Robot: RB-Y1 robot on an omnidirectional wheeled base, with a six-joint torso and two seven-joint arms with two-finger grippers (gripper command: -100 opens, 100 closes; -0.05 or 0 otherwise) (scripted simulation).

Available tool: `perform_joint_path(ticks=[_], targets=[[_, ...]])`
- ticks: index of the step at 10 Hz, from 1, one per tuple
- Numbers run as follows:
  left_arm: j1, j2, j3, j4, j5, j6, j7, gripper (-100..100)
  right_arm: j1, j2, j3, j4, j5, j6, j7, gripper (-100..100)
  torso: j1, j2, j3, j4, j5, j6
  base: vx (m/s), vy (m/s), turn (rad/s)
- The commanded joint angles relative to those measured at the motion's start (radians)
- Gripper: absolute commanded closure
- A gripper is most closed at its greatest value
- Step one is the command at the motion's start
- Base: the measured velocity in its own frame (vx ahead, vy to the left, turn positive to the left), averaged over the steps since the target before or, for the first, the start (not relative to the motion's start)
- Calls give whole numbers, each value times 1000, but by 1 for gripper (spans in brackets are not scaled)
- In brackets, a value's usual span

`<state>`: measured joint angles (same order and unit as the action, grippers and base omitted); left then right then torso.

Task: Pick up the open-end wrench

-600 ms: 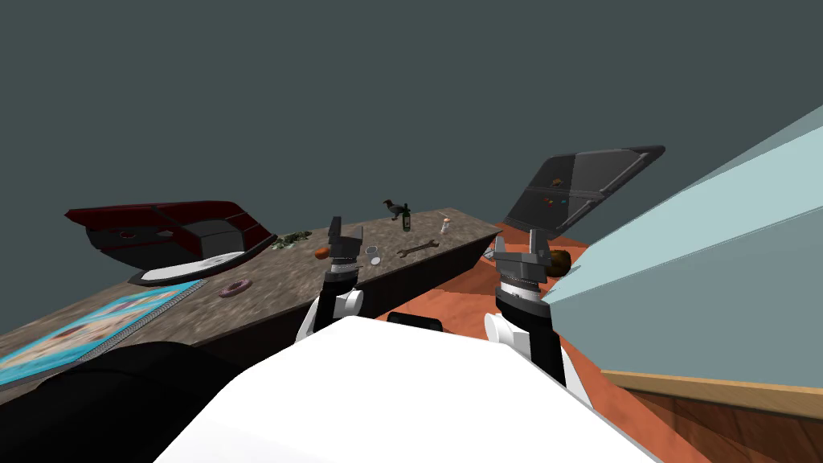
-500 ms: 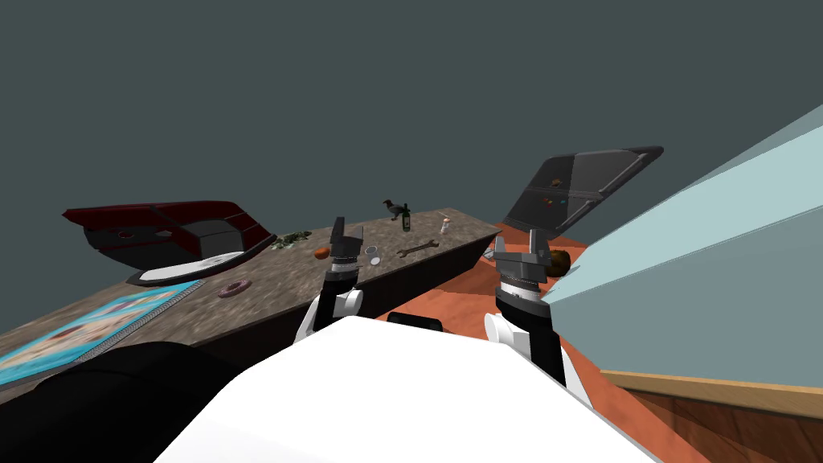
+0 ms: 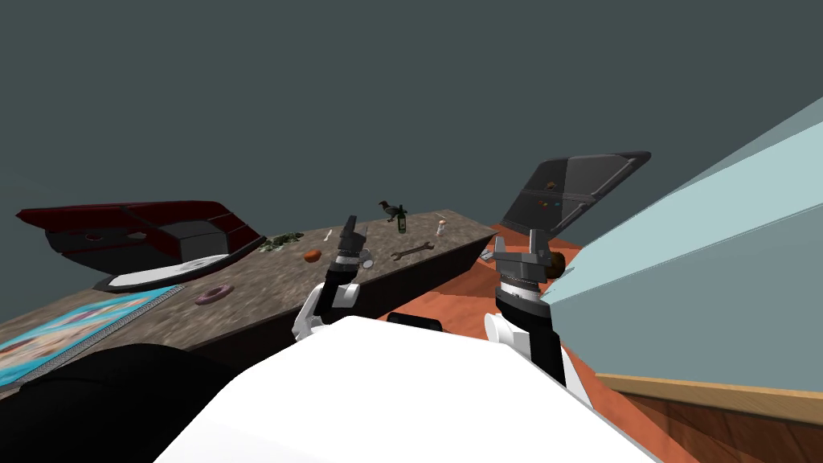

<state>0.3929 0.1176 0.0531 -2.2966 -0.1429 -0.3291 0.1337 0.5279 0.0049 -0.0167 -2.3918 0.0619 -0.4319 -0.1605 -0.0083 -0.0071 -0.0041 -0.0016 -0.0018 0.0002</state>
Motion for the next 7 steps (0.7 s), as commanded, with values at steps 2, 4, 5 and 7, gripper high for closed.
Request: perform_joint_path(ticks=[2,4,5,7], targets=[[-72,53,35,67,-17,78,0,-100,0,0,0,0,0,0,0,0,-1,-1,-1,0,0,0,107,-147,-23],[-115,70,49,96,-24,137,1,-100,0,0,0,0,0,0,0,0,1,1,1,0,0,0,62,-99,-13],[-115,70,49,96,-24,147,1,-100,0,0,0,0,0,0,0,0,2,2,1,0,0,0,53,-65,-7],[-156,85,64,128,-29,200,3,-100,0,0,0,0,0,0,0,0,3,3,2,1,1,0,52,-72,-13]])
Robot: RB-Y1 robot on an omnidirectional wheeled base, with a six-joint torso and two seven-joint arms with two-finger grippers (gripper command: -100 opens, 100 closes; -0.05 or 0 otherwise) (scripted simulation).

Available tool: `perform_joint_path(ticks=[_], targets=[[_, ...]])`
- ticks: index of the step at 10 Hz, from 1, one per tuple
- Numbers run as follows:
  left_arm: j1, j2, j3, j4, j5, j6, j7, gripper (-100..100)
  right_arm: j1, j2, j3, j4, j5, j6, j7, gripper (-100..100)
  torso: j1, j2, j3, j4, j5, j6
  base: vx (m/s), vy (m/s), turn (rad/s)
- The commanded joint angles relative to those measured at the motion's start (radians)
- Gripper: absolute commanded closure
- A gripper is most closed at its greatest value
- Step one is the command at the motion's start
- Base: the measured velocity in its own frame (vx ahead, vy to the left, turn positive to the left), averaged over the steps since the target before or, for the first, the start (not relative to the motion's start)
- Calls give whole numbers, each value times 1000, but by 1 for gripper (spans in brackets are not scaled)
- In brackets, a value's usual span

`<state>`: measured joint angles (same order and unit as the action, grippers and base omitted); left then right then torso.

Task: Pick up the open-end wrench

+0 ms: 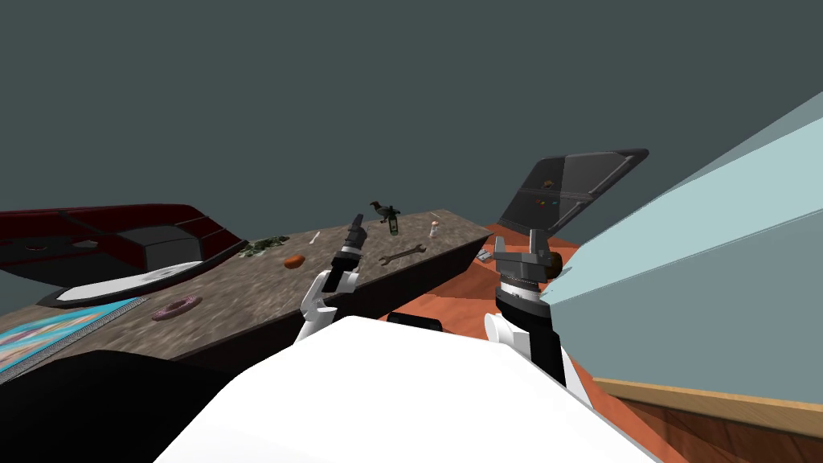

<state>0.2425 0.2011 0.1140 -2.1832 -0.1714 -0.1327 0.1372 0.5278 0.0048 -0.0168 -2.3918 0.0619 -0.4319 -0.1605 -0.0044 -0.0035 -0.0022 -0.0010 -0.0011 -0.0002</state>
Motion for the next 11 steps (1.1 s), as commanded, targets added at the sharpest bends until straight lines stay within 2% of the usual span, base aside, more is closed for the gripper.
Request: perform_joint_path(ticks=[1,2,3,4,5,6,7,8,9,10,11], targets=[[-50,14,17,50,-6,50,1,-100,0,0,0,0,0,0,0,0,0,0,0,0,0,0,50,-77,-16],[-50,14,17,50,-6,59,1,-100,0,0,0,0,0,0,0,0,-1,0,0,0,0,0,60,-81,-10],[-96,26,31,89,-9,93,3,-100,0,0,0,0,0,0,0,0,-1,0,0,0,0,0,65,-94,-11],[-97,26,31,89,-9,117,3,-100,0,0,0,0,0,0,0,0,-2,-1,-1,0,0,0,53,-81,-7],[-143,37,45,130,-12,151,6,-100,0,0,0,0,0,0,0,0,-1,0,0,0,0,0,62,-95,-18],[-145,37,45,130,-12,178,6,-100,0,0,0,0,0,0,0,0,-2,-1,0,0,0,0,54,-88,-4],[-182,46,58,170,-13,207,9,-100,0,0,0,0,0,0,0,0,-1,0,0,0,0,0,60,-91,-12],[-196,46,58,174,-13,239,9,-100,0,0,0,0,0,0,0,0,-2,-1,0,0,0,0,63,-77,-6],[-229,55,71,210,-13,269,13,-100,0,0,0,0,0,0,0,0,-1,-1,0,0,0,0,69,-79,-9],[-248,55,71,221,-13,294,13,-100,0,0,0,0,0,0,0,0,-1,-1,-1,0,0,0,55,-70,-3],[-248,55,71,221,-13,306,13,-100,0,0,0,0,0,0,0,0,0,-1,0,0,0,0,21,-39,-1]])
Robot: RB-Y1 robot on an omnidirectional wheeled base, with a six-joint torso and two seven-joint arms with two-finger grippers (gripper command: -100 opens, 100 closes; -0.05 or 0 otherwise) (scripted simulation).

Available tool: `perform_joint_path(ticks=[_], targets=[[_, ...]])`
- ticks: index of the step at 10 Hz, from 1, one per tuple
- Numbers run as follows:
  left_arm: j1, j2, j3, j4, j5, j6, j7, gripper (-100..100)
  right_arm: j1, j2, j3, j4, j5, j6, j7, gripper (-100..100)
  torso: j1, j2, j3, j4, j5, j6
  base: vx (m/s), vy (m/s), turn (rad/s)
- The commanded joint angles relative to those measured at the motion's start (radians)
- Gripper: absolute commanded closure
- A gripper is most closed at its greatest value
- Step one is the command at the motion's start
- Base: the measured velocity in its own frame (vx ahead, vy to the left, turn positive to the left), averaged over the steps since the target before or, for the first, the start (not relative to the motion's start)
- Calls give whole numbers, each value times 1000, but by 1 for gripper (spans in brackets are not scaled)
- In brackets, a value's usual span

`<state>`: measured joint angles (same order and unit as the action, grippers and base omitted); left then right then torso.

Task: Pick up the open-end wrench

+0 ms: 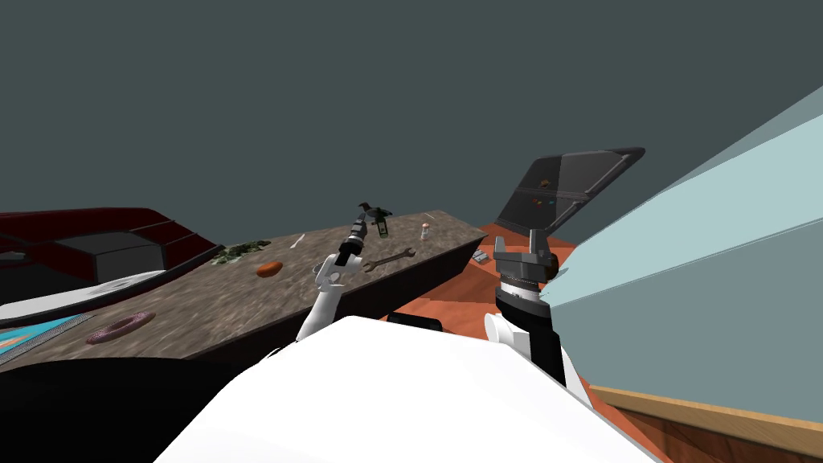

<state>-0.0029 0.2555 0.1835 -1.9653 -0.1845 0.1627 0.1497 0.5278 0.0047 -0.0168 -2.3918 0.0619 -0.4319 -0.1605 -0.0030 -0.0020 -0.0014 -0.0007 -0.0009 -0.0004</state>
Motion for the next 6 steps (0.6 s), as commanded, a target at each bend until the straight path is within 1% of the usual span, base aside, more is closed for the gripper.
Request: perform_joint_path(ticks=[1,2,3,4,5,6], targets=[[-50,9,12,50,3,50,5,-100,0,0,0,0,0,0,0,0,0,0,0,0,0,0,37,-67,-12],[-56,9,12,54,3,76,5,-100,0,0,0,0,0,0,0,0,-1,0,0,0,0,0,43,-70,-2],[-97,16,23,95,6,107,10,-100,0,0,0,0,0,0,0,0,-1,-1,0,0,0,0,53,-93,-8],[-111,16,23,106,6,132,10,-100,0,0,0,0,0,0,0,0,-3,-2,-1,0,-1,0,49,-77,1],[-111,16,23,106,6,143,10,-100,0,0,0,0,0,0,0,0,-2,-1,-1,0,-1,0,24,-28,0],[-162,24,32,160,12,180,15,-100,0,0,0,0,0,0,0,0,1,0,0,0,0,0,31,-57,-9]])
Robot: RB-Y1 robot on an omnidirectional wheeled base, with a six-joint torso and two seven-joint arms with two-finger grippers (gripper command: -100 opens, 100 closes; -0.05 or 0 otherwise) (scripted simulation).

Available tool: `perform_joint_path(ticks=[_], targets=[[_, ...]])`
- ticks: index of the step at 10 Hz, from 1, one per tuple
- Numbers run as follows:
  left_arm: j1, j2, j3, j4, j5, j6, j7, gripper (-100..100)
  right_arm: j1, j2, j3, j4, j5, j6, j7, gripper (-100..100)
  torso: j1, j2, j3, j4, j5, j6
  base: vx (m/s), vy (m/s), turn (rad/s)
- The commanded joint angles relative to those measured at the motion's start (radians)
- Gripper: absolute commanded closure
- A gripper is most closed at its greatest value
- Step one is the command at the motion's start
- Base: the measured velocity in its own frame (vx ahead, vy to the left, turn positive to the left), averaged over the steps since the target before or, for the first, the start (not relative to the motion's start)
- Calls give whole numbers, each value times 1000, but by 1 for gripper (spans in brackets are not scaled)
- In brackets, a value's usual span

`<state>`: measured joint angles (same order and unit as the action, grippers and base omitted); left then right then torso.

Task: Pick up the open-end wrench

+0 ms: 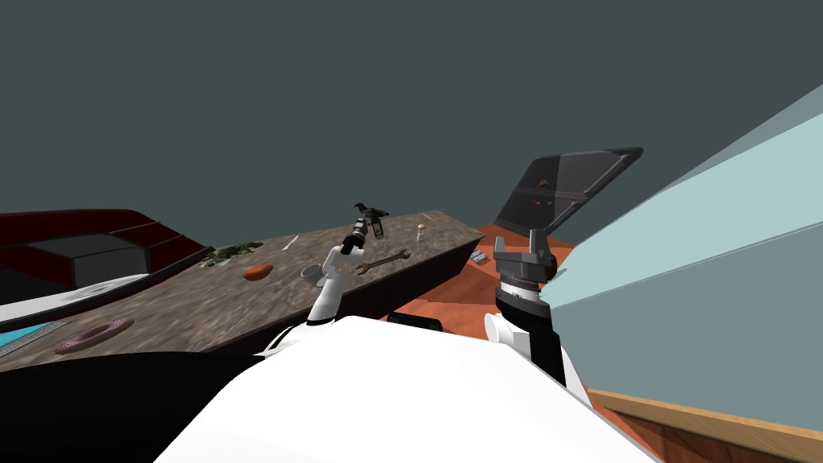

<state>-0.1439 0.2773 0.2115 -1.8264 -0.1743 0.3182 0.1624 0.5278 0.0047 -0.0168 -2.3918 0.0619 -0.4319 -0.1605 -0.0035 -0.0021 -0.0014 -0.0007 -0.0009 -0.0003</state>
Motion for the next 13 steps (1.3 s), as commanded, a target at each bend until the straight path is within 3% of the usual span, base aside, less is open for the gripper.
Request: perform_joint_path(ticks=[1,4,6,7,9,10,12,13], targets=[[-25,2,4,23,2,50,3,-100,0,0,0,0,0,0,0,0,0,0,0,0,0,0,36,-60,-1],[-121,16,18,112,20,147,16,-100,0,0,0,0,0,0,0,0,0,-1,0,0,0,0,44,-73,-2],[-136,16,18,141,20,193,16,-100,0,0,0,0,0,0,0,0,-1,-1,0,0,0,0,30,-48,3],[-180,23,23,187,32,223,23,-100,0,0,0,0,0,0,0,0,2,1,0,0,0,0,22,-38,-1],[-192,23,23,204,32,261,23,-100,0,0,0,0,0,0,0,0,1,1,1,0,0,0,15,-28,2],[-243,30,26,252,46,301,31,-100,0,0,0,0,0,0,0,0,2,2,1,0,0,0,20,-45,3],[-248,30,26,268,46,329,31,-100,0,0,0,0,0,0,0,0,1,1,1,0,0,0,18,-35,2],[-294,38,28,315,61,369,39,-100,0,0,0,0,0,0,0,0,2,2,1,0,0,0,20,-40,7]])
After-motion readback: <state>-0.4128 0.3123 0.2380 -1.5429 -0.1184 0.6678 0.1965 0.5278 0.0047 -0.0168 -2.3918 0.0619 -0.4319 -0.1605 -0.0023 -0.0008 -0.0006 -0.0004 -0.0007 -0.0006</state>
